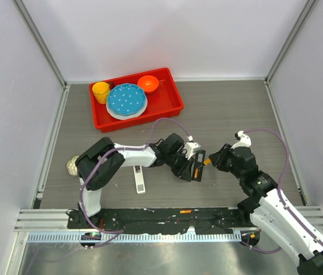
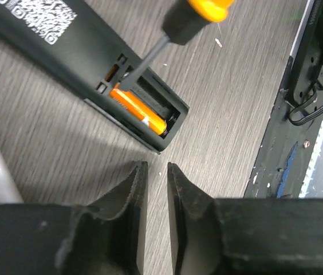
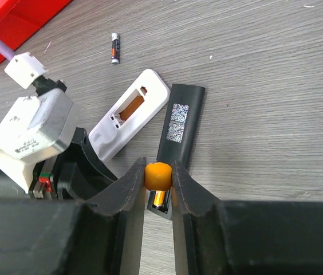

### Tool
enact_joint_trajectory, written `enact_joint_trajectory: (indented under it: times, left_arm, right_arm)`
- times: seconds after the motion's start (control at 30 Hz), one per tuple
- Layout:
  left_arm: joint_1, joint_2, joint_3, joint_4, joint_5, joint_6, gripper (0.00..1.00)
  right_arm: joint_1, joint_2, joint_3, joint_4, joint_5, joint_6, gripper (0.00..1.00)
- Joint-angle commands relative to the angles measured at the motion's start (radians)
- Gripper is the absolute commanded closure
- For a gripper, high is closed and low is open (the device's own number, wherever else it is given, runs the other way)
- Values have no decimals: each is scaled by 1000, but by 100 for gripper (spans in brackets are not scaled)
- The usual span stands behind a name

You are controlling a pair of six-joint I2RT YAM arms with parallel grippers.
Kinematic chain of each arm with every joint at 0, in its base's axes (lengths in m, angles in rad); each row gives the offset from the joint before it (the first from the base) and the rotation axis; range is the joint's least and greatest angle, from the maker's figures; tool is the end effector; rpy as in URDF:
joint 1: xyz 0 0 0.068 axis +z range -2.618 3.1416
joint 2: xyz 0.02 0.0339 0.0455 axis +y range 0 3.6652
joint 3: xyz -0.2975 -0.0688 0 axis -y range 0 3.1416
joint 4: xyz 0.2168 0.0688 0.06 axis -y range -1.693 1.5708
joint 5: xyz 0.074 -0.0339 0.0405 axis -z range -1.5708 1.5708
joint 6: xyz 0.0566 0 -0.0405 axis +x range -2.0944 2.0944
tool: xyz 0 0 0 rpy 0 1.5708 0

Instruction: Unload the batteries from the remote control

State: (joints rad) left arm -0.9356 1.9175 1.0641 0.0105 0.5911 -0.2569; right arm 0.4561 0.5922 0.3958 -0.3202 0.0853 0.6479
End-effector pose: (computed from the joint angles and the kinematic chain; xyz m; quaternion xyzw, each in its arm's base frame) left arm 0.2056 -0.3321 0.1790 0.3954 0.8085 -0.4164 0.1289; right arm 0.1017 0.0445 0.2317 0.1040 0.8575 0.2322 0.4472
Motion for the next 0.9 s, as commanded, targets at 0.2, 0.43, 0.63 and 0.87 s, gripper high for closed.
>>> enact_joint_trajectory:
  times: [0.2,0.43,0.63,0.87]
  left_arm:
    - [18,-15,28,-73,-151,18,100]
    - [18,6,51,-115,-223,34,100]
    - [8,29,77,-136,-235,42,100]
    - [-25,80,132,-182,-223,61,100]
  right_arm:
    - [0,-20,43,-22,-2,-27,99]
    - [0,3,41,-28,-2,-45,99]
    - [0,40,34,-16,-15,-59,99]
    - [0,40,0,81,-61,-16,99]
